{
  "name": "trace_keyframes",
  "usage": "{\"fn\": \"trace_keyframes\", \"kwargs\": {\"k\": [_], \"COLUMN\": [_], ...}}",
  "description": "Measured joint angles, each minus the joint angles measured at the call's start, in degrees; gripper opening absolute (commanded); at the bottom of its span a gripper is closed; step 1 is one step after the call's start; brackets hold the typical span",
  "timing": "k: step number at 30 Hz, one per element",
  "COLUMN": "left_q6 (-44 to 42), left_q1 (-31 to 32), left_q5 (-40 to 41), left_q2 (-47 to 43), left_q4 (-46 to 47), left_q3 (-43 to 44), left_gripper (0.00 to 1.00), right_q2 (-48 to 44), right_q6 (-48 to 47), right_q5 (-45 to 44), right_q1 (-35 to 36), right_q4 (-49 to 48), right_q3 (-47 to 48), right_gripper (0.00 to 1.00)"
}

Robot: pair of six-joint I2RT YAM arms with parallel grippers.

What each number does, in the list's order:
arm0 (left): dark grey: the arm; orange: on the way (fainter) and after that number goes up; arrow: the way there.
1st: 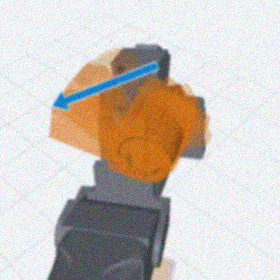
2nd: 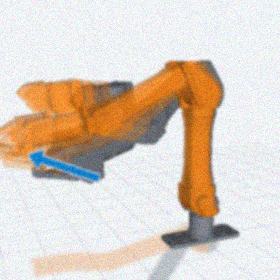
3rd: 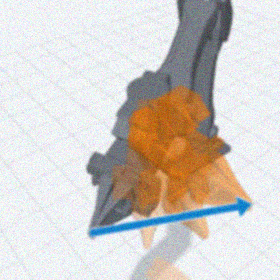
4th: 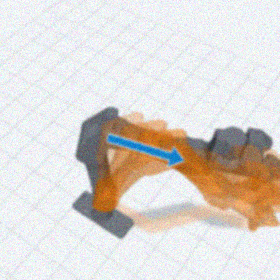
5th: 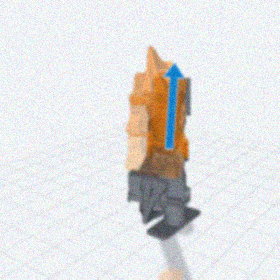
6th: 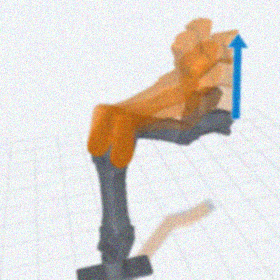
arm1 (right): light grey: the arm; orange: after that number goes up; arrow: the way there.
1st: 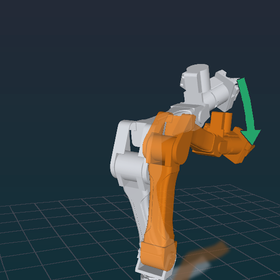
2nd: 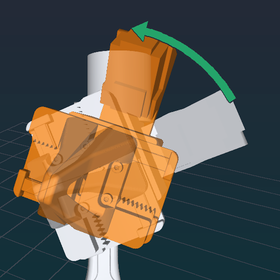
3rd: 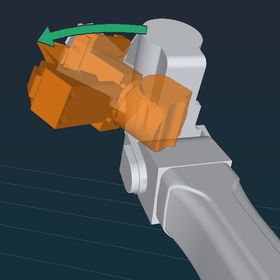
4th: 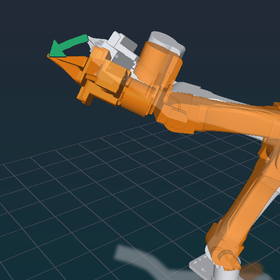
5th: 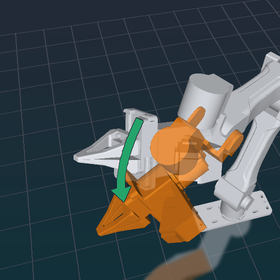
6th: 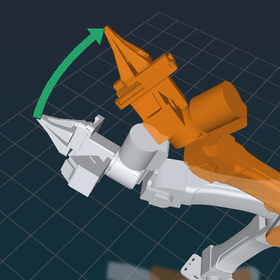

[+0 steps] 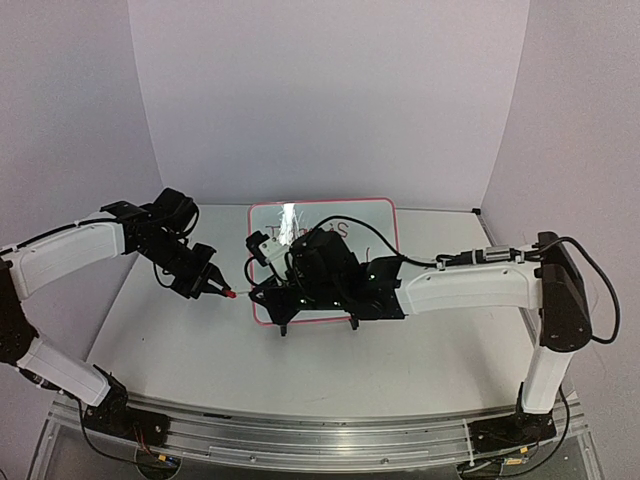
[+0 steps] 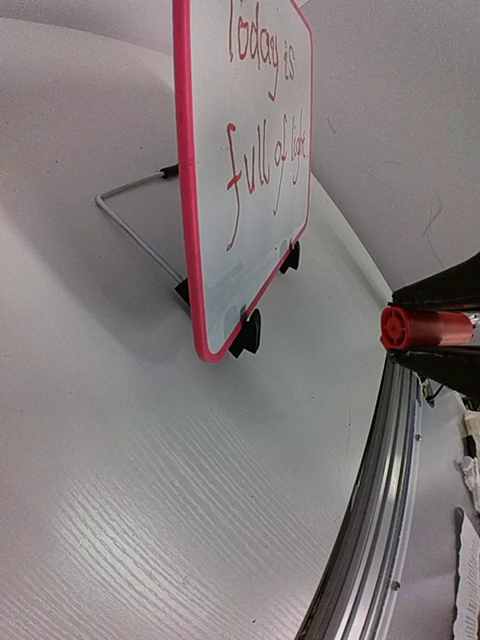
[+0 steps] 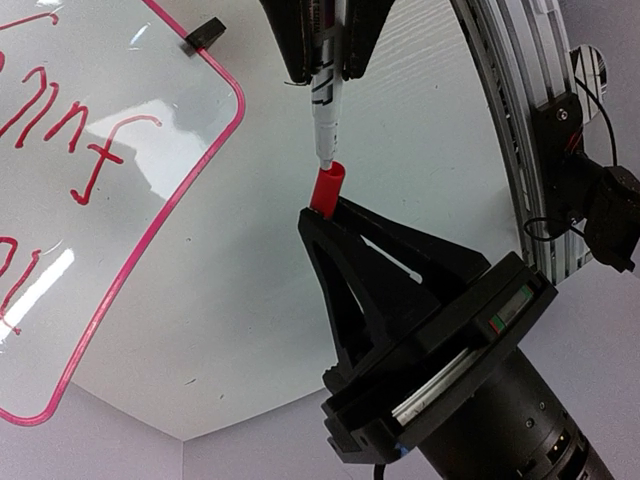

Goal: Write a sentence on the whiteboard
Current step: Insert the whiteboard marker without the cap into the pen cap.

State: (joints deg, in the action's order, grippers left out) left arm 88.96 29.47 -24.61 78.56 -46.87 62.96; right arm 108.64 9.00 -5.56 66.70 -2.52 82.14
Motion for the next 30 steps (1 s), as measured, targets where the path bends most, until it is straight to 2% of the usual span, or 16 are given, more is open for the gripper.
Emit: {"fn": "trace_keyframes", "kwargs": {"k": [13, 25, 30], "left_q6": [1.57, 11.7, 13.06], "left_q1": [-0.85, 0.3, 0.16], "left_q5": [1.61, 1.82, 1.85], "left_q2": [0.4, -1.79, -2.37], "left_q4": [1.36, 4.42, 4.97], "left_q3": [0.0, -1.59, -1.6], "left_gripper": [0.0, 0.0, 0.0], "right_q2": [3.12, 6.35, 6.45], "right_q6": [0.02, 0.0, -0.08], "right_q5": [-2.92, -7.42, -8.44], "right_q1": [0.2, 1.24, 1.51], "right_q4": [0.18, -4.72, -5.72], "right_q3": [3.35, 4.2, 4.38], "right_gripper": [0.0, 0.0, 0.0]}}
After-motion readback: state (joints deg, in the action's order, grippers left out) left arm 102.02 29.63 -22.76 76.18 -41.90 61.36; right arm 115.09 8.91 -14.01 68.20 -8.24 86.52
